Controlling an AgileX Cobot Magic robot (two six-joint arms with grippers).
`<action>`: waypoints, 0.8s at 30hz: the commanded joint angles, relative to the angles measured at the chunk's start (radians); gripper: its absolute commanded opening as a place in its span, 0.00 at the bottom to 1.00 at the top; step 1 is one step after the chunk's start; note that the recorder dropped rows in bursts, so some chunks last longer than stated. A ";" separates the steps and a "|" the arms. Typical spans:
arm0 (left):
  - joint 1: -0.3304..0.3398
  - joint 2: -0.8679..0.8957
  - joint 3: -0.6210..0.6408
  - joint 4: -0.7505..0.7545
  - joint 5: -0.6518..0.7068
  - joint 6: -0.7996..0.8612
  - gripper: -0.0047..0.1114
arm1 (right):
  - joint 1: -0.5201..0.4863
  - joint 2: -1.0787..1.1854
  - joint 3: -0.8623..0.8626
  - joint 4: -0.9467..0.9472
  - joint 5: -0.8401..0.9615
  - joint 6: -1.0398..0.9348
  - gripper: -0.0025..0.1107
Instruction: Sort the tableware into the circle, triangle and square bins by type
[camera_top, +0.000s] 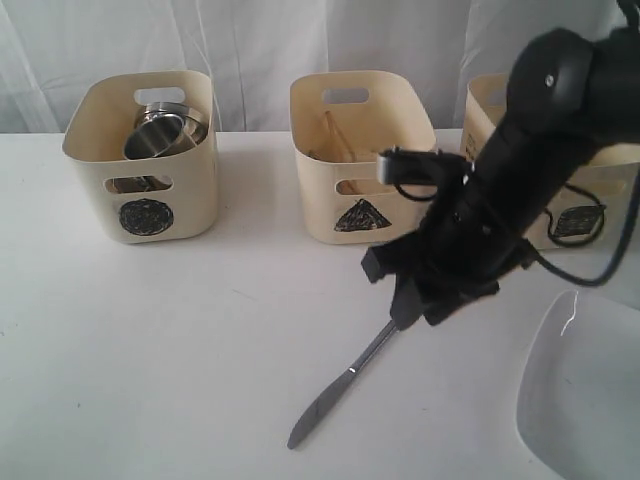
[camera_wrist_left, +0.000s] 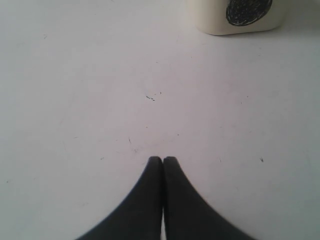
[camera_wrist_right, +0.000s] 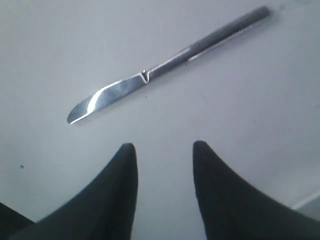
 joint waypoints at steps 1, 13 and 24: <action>0.001 -0.005 0.003 -0.002 0.001 -0.009 0.04 | -0.001 -0.090 0.179 0.071 -0.156 -0.018 0.34; 0.001 -0.005 0.003 -0.002 0.001 -0.009 0.04 | -0.001 -0.121 0.308 0.175 -0.376 0.010 0.34; 0.001 -0.005 0.003 -0.002 0.001 -0.009 0.04 | -0.001 -0.071 0.324 0.518 -0.399 -0.127 0.37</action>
